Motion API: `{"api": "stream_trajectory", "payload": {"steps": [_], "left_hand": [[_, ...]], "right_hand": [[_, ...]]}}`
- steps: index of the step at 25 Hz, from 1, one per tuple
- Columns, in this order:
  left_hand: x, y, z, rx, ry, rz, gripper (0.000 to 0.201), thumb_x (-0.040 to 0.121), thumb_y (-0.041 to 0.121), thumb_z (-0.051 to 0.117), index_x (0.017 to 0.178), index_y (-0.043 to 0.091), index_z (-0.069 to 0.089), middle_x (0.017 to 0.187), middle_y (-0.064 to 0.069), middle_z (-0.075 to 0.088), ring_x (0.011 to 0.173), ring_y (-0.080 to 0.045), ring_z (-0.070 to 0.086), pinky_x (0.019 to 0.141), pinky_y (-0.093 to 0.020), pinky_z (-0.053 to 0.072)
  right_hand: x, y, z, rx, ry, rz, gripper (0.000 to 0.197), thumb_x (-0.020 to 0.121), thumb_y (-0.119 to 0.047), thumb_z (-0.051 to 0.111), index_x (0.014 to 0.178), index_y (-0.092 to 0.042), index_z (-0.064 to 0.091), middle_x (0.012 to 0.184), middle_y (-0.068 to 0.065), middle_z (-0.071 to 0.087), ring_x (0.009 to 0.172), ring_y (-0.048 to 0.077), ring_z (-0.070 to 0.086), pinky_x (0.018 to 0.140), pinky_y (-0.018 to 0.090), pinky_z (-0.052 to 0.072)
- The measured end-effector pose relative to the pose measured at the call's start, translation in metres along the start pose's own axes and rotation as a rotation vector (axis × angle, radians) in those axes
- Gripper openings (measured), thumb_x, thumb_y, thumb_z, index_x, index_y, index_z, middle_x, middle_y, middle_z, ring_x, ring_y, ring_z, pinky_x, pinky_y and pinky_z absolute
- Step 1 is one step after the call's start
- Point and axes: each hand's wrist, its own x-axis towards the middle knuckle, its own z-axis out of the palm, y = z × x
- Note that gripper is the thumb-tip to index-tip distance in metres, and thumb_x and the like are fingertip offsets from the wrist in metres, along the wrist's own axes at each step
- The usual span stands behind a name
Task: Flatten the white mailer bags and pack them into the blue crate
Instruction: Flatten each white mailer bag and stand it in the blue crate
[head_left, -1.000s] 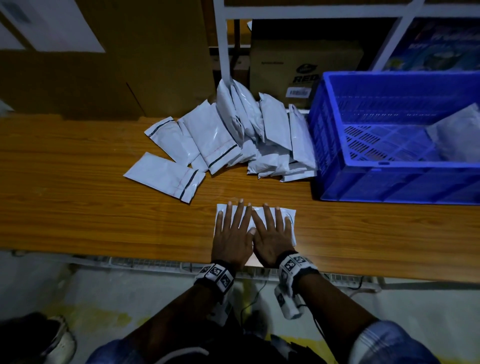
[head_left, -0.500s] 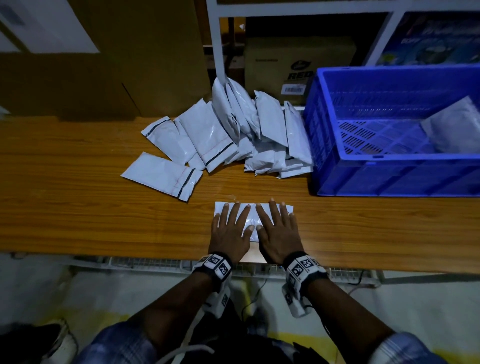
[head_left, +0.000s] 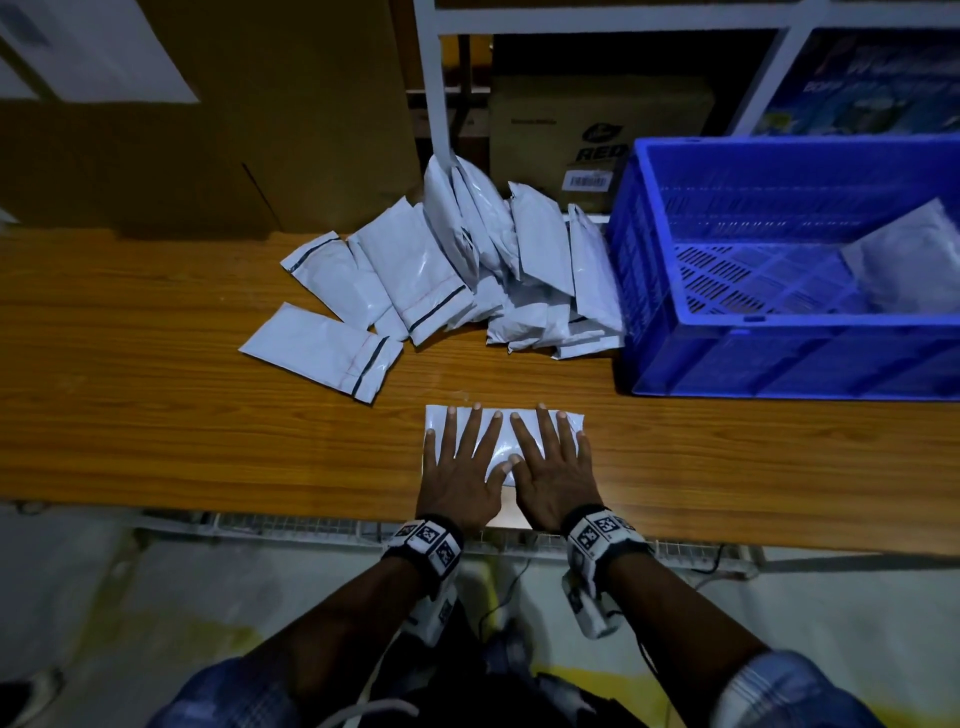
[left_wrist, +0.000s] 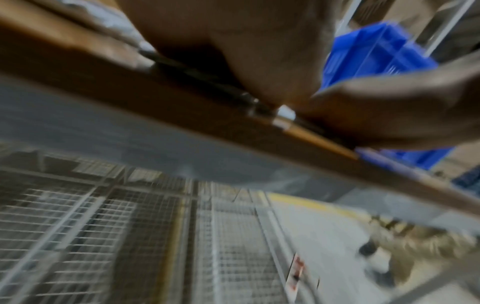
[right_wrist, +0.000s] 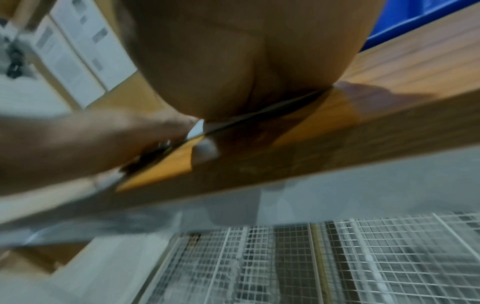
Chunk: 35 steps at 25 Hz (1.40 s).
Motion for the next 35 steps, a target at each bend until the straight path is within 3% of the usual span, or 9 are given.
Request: {"api": "stream_trajectory", "payload": {"steps": [3, 7, 11, 15, 18, 24, 28, 31, 35], "left_hand": [[0.002, -0.001, -0.003, -0.023, -0.046, -0.013, 0.066, 0.097, 0.059, 0.007, 0.159, 0.038, 0.001, 0.167, 0.007, -0.009, 0.153, -0.019, -0.017, 0.123, -0.052, -0.003], [0.004, -0.002, -0.007, -0.033, -0.067, -0.015, 0.064, 0.096, 0.055, 0.003, 0.158, 0.038, 0.002, 0.168, 0.007, -0.003, 0.154, -0.019, -0.011, 0.123, -0.050, -0.003], [0.006, -0.006, -0.009, -0.067, -0.108, 0.005, 0.061, 0.100, 0.047, 0.006, 0.158, 0.035, -0.005, 0.167, 0.006, -0.010, 0.152, -0.018, -0.018, 0.123, -0.052, -0.004], [0.005, -0.011, -0.011, -0.117, -0.067, 0.010, 0.063, 0.098, 0.060, -0.002, 0.157, 0.038, -0.008, 0.167, 0.005, -0.015, 0.152, -0.018, -0.020, 0.124, -0.051, -0.004], [0.000, -0.016, -0.011, -0.065, 0.020, -0.007, 0.064, 0.100, 0.056, 0.006, 0.160, 0.033, 0.000, 0.167, 0.001, -0.013, 0.153, -0.023, -0.017, 0.124, -0.047, -0.004], [-0.001, -0.021, -0.007, -0.097, -0.042, 0.009, 0.064, 0.099, 0.053, 0.008, 0.159, 0.034, 0.002, 0.168, 0.004, -0.006, 0.154, -0.020, -0.010, 0.124, -0.049, 0.005], [-0.003, -0.022, -0.007, -0.088, -0.031, 0.021, 0.063, 0.100, 0.051, 0.011, 0.160, 0.032, 0.005, 0.168, 0.002, -0.002, 0.154, -0.022, -0.007, 0.124, -0.050, 0.007], [-0.001, -0.023, -0.010, -0.090, -0.049, 0.034, 0.065, 0.099, 0.054, 0.012, 0.159, 0.033, -0.004, 0.168, 0.001, -0.011, 0.153, -0.022, -0.015, 0.124, -0.050, 0.001], [-0.003, -0.036, -0.021, -0.082, -0.184, 0.126, 0.091, 0.093, 0.065, 0.044, 0.157, 0.036, -0.014, 0.163, 0.005, -0.029, 0.148, -0.019, -0.031, 0.119, -0.044, -0.016]], "right_hand": [[0.002, 0.000, -0.011, 0.041, -0.101, 0.007, 0.059, 0.101, -0.047, 0.012, 0.153, -0.040, -0.014, 0.157, -0.004, -0.033, 0.146, 0.021, -0.030, 0.117, 0.047, -0.017], [-0.001, -0.010, -0.015, 0.026, 0.067, -0.051, 0.056, 0.103, -0.045, 0.011, 0.155, -0.036, -0.008, 0.159, -0.003, -0.027, 0.146, 0.023, -0.028, 0.119, 0.048, -0.014], [0.000, -0.013, 0.005, 0.057, 0.083, -0.043, 0.056, 0.104, -0.044, 0.012, 0.156, -0.034, -0.005, 0.161, -0.004, -0.023, 0.148, 0.021, -0.025, 0.121, 0.046, -0.009], [0.003, -0.014, 0.011, -0.013, 0.111, -0.018, 0.057, 0.102, -0.044, 0.012, 0.156, -0.035, -0.005, 0.163, -0.002, -0.018, 0.149, 0.023, -0.020, 0.121, 0.048, -0.006], [0.004, -0.014, 0.009, 0.011, 0.110, -0.016, 0.057, 0.103, -0.043, 0.014, 0.156, -0.035, -0.004, 0.163, -0.003, -0.017, 0.149, 0.022, -0.019, 0.121, 0.046, -0.010], [0.004, -0.010, 0.002, 0.045, 0.024, -0.046, 0.058, 0.102, -0.048, 0.013, 0.154, -0.038, -0.010, 0.157, -0.006, -0.030, 0.146, 0.021, -0.028, 0.119, 0.045, -0.014], [-0.006, -0.012, 0.008, -0.014, 0.113, -0.047, 0.056, 0.104, -0.044, 0.016, 0.156, -0.038, -0.005, 0.162, -0.005, -0.020, 0.148, 0.021, -0.023, 0.120, 0.044, -0.011], [-0.004, -0.014, 0.007, -0.041, 0.112, -0.033, 0.056, 0.104, -0.044, 0.015, 0.156, -0.038, -0.005, 0.163, -0.004, -0.018, 0.149, 0.021, -0.020, 0.119, 0.043, -0.013], [-0.003, -0.016, 0.003, -0.053, 0.083, -0.031, 0.056, 0.103, -0.045, 0.014, 0.155, -0.039, -0.008, 0.163, -0.004, -0.019, 0.149, 0.022, -0.020, 0.118, 0.042, -0.014]]}}
